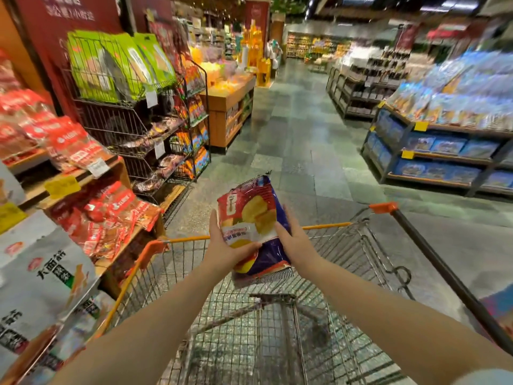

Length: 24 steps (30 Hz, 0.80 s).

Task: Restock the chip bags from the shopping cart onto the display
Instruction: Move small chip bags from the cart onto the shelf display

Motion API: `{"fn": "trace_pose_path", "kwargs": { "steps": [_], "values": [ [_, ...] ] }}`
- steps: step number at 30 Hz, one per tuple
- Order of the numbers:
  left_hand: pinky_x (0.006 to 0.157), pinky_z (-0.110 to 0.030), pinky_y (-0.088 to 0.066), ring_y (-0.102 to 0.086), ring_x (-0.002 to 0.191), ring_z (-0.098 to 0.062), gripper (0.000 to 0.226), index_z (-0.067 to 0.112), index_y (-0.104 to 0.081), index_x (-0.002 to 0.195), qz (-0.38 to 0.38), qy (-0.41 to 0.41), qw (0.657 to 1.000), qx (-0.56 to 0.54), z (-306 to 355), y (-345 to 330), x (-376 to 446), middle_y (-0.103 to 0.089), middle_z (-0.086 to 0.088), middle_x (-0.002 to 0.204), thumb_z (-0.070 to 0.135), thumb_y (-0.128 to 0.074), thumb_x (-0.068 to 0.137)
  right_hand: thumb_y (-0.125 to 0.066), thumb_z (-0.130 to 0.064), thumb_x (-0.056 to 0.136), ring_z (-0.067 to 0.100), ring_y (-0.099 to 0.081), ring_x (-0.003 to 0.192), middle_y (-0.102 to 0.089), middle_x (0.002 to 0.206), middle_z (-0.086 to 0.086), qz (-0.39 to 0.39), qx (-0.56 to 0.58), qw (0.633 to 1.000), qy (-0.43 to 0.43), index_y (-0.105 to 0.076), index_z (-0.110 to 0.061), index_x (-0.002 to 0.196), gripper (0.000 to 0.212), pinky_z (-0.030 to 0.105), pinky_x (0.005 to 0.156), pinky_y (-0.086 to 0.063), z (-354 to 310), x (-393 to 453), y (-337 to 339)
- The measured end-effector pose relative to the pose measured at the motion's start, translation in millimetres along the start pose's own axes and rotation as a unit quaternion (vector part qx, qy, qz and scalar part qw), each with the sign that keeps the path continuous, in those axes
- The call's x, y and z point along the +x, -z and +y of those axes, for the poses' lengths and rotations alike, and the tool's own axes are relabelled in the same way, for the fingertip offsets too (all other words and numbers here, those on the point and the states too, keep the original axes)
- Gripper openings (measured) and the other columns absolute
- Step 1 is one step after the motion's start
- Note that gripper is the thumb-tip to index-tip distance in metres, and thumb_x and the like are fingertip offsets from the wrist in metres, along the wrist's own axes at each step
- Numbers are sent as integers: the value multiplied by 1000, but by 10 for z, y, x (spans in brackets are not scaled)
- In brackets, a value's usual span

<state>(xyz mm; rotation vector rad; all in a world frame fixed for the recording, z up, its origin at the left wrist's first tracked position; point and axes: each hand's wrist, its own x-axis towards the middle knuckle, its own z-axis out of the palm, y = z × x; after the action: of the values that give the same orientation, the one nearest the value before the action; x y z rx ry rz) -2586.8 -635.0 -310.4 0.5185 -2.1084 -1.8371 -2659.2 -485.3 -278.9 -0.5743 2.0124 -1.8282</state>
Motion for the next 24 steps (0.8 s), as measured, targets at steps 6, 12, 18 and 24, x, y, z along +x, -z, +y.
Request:
{"fn": "trace_pose_path", "kwargs": {
  "steps": [6, 12, 18, 24],
  "values": [
    [100, -35, -46, -54, 118, -14, 135, 32, 6, 150, -22, -31, 999, 38, 252, 46, 112, -42, 1, 143, 33, -89, 55, -55, -20, 96, -2, -47, 118, -48, 127, -22, -35, -62, 996, 60, -32, -41, 132, 48, 19, 100, -40, -211, 100, 99],
    [102, -36, -45, -49, 122, -7, 121, 41, 9, 148, -31, -83, 994, 70, 503, -30, 135, -40, 6, 142, 41, -80, 67, -78, -45, 73, -3, -54, 113, -53, 124, -19, -38, -117, 991, 56, -27, -36, 139, 83, 33, 101, -47, -368, 290, 151],
    [105, -46, -41, -40, 132, -10, 98, 77, 10, 122, -1, -114, 987, 109, 688, -73, 196, -37, 11, 146, 67, -69, 66, -75, -76, 51, 12, -55, 118, -56, 129, -11, -22, -124, 991, 51, -23, -44, 140, 108, 46, 101, -46, -513, 485, 214],
    [107, -34, -38, -37, 130, -8, 104, 60, 11, 136, 24, -133, 981, 138, 782, -114, 107, -32, 12, 139, 49, -73, 75, -63, -78, 59, 13, -48, 122, -48, 138, -9, 3, -191, 978, 83, -15, -40, 146, 107, 42, 101, -45, -536, 438, 249]
  ]
}}
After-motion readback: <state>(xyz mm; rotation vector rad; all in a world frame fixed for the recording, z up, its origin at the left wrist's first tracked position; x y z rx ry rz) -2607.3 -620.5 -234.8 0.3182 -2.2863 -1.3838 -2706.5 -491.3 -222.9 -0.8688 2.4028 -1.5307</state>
